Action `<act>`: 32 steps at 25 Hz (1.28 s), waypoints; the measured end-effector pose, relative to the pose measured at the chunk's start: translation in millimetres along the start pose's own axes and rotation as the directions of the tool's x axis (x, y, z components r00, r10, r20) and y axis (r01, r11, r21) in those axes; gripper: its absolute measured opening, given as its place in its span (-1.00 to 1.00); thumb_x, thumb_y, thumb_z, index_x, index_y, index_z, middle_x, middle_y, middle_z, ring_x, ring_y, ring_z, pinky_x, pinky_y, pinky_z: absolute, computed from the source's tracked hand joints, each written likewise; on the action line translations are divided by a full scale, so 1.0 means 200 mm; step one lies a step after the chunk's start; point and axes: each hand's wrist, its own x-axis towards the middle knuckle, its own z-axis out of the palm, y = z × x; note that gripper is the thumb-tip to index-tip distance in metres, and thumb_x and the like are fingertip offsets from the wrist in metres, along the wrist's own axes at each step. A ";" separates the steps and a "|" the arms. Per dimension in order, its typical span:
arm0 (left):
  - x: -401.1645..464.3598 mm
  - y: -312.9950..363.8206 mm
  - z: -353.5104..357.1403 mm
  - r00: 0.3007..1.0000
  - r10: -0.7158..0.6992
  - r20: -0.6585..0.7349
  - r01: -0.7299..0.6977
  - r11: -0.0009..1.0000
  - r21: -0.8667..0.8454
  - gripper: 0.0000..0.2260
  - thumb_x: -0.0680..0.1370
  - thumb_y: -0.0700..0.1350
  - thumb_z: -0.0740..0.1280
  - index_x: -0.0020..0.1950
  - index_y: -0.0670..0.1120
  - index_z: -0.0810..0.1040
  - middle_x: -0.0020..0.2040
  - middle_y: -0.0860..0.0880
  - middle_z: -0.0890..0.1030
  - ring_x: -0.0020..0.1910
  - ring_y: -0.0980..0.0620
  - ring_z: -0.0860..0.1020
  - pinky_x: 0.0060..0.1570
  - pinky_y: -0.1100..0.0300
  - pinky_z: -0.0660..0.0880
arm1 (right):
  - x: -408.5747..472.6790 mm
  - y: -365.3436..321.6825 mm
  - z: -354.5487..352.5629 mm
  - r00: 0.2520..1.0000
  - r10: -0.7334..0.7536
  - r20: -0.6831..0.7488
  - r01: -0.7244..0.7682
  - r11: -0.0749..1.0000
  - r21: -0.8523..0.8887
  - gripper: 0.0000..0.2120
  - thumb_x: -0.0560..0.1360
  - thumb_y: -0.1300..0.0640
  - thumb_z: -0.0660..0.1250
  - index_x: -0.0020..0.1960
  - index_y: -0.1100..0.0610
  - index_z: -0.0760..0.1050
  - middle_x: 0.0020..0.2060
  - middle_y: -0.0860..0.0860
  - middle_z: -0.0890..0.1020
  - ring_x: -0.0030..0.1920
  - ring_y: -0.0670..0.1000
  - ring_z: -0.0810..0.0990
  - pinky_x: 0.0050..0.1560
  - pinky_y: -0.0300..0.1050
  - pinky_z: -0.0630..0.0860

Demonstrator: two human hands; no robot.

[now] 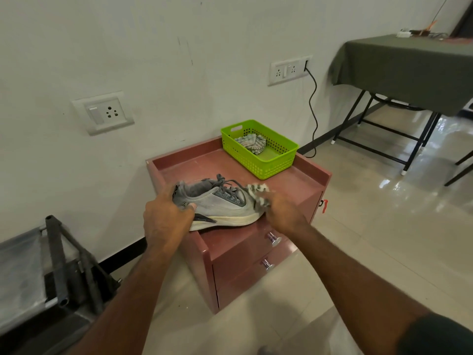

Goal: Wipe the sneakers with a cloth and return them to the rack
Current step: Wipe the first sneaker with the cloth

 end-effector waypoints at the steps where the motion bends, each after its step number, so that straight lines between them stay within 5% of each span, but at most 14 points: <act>1: 0.00 0.00 0.00 1.000 0.002 -0.002 -0.002 1.000 0.010 -0.59 0.40 -0.05 0.50 0.23 0.10 0.55 -0.01 -0.05 0.70 -0.05 -0.11 0.65 0.01 -0.03 0.63 | 0.01 0.00 0.03 0.996 -0.005 0.089 0.007 1.000 -0.021 -0.59 0.52 0.28 0.24 0.27 -0.05 0.57 0.15 0.08 0.64 0.11 0.12 0.59 0.05 -0.09 0.50; 4: 0.02 0.00 -0.01 1.000 -0.007 -0.001 0.008 0.999 0.049 -0.56 0.40 -0.03 0.50 0.26 0.10 0.55 0.01 -0.05 0.70 -0.01 -0.13 0.65 0.03 0.00 0.62 | 0.05 -0.02 0.00 0.999 0.017 0.040 -0.024 0.982 0.189 -0.77 0.58 0.24 0.23 0.13 0.04 0.60 -0.01 0.02 0.66 0.01 0.04 0.60 -0.06 -0.14 0.44; 6: 0.03 0.00 0.00 1.000 -0.009 0.006 0.008 0.998 0.061 -0.55 0.41 -0.04 0.50 0.29 0.10 0.54 0.03 -0.06 0.70 0.00 -0.13 0.65 0.03 0.02 0.61 | 0.07 -0.01 -0.05 0.968 0.071 -0.239 -0.024 0.981 0.194 -0.73 0.57 0.29 0.23 0.20 0.12 0.58 0.03 0.06 0.66 0.04 0.03 0.59 -0.05 -0.16 0.42; 8: 0.03 0.00 0.00 1.000 -0.001 0.012 0.000 0.998 0.062 -0.54 0.42 -0.05 0.51 0.30 0.09 0.54 0.04 -0.06 0.70 0.01 -0.13 0.65 0.02 0.03 0.59 | 0.07 -0.01 -0.06 0.882 -0.030 -0.470 0.119 0.980 0.159 -0.62 0.50 0.36 0.24 0.26 0.14 0.56 0.06 0.03 0.66 0.03 -0.04 0.56 -0.06 -0.23 0.38; 10: 0.03 0.00 0.00 1.000 0.002 0.011 -0.003 0.998 0.064 -0.55 0.42 -0.05 0.50 0.29 0.09 0.54 0.04 -0.05 0.70 0.00 -0.12 0.65 0.02 0.03 0.60 | 0.09 -0.04 -0.03 0.910 -0.181 -0.374 0.262 0.949 0.178 -0.60 0.48 0.35 0.23 0.27 0.11 0.55 0.06 0.03 0.67 0.02 -0.02 0.59 -0.04 -0.19 0.46; 13: 0.02 0.00 0.01 1.000 0.006 0.016 -0.007 0.999 0.051 -0.54 0.41 -0.05 0.49 0.29 0.11 0.52 0.04 -0.05 0.70 0.00 -0.12 0.65 0.04 -0.03 0.62 | 0.15 0.00 0.08 0.980 -0.199 -0.023 0.200 0.977 0.080 -0.58 0.47 0.23 0.19 0.28 -0.02 0.53 0.09 0.05 0.67 0.06 0.07 0.61 0.01 -0.13 0.51; 16: 0.02 0.00 0.01 1.000 -0.003 0.013 0.002 0.999 0.042 -0.54 0.41 -0.07 0.49 0.29 0.12 0.52 0.05 -0.05 0.70 0.01 -0.12 0.65 0.05 -0.05 0.62 | 0.21 0.07 0.01 0.966 -0.049 -0.253 0.072 0.994 0.083 -0.63 0.51 0.08 0.33 0.31 -0.07 0.54 0.20 -0.02 0.63 0.14 0.02 0.59 0.16 -0.08 0.53; 19: 0.02 0.00 0.02 1.000 -0.010 0.012 0.010 0.999 0.040 -0.54 0.41 -0.08 0.49 0.29 0.12 0.51 0.03 -0.05 0.70 -0.01 -0.12 0.65 0.05 -0.06 0.62 | 0.17 0.10 -0.08 0.915 -0.086 -0.394 0.166 0.971 0.173 -0.61 0.48 0.07 0.30 0.29 0.09 0.57 0.17 -0.02 0.64 0.13 -0.06 0.56 0.13 -0.36 0.40; 21: 0.03 0.00 0.02 1.000 -0.014 0.000 0.014 0.999 0.038 -0.54 0.40 -0.07 0.49 0.28 0.13 0.51 0.02 -0.05 0.70 0.00 -0.13 0.65 0.05 -0.07 0.62 | 0.15 0.04 -0.12 0.937 -0.095 -0.335 0.196 0.940 0.281 -0.70 0.51 0.26 0.26 0.19 0.10 0.61 0.05 -0.04 0.68 0.02 -0.09 0.59 -0.03 -0.49 0.37; 24: 0.03 0.01 0.04 1.000 -0.024 0.006 0.023 0.999 0.043 -0.53 0.40 -0.09 0.48 0.29 0.13 0.52 0.04 -0.06 0.69 0.03 -0.15 0.64 0.08 -0.05 0.61 | 0.17 0.01 -0.13 0.992 -0.078 -0.100 0.107 0.939 0.326 -0.80 0.44 0.34 0.32 -0.11 0.07 0.61 -0.22 -0.06 0.67 -0.17 -0.06 0.60 -0.16 -0.17 0.49; 26: 0.03 0.00 0.04 1.000 -0.031 0.001 0.031 0.998 0.048 -0.53 0.40 -0.08 0.47 0.29 0.14 0.51 0.05 -0.07 0.69 0.03 -0.16 0.64 0.08 -0.03 0.61 | 0.18 0.02 -0.09 0.998 -0.058 0.022 0.053 0.983 0.175 -0.79 0.44 0.33 0.27 -0.04 0.11 0.61 -0.14 0.05 0.68 -0.10 0.06 0.61 -0.16 -0.09 0.49; 28: 0.03 0.00 0.04 0.999 -0.033 -0.001 0.033 0.998 0.049 -0.53 0.41 -0.09 0.47 0.29 0.15 0.51 0.06 -0.07 0.69 0.03 -0.15 0.64 0.07 -0.01 0.61 | 0.19 0.06 -0.03 0.992 -0.030 -0.124 0.044 0.993 0.110 -0.69 0.49 0.33 0.22 0.14 0.13 0.60 -0.02 0.08 0.68 -0.03 0.04 0.60 -0.19 -0.18 0.45; 32: 0.03 0.01 0.04 1.000 -0.019 0.009 0.019 0.998 0.060 -0.53 0.42 -0.09 0.48 0.31 0.12 0.52 0.07 -0.05 0.70 0.04 -0.14 0.64 0.08 0.01 0.59 | 0.21 0.06 -0.08 0.891 0.131 -0.434 0.130 0.843 0.522 -0.60 0.53 0.34 0.28 0.31 0.05 0.55 0.10 -0.05 0.65 0.05 -0.13 0.61 -0.03 -0.45 0.49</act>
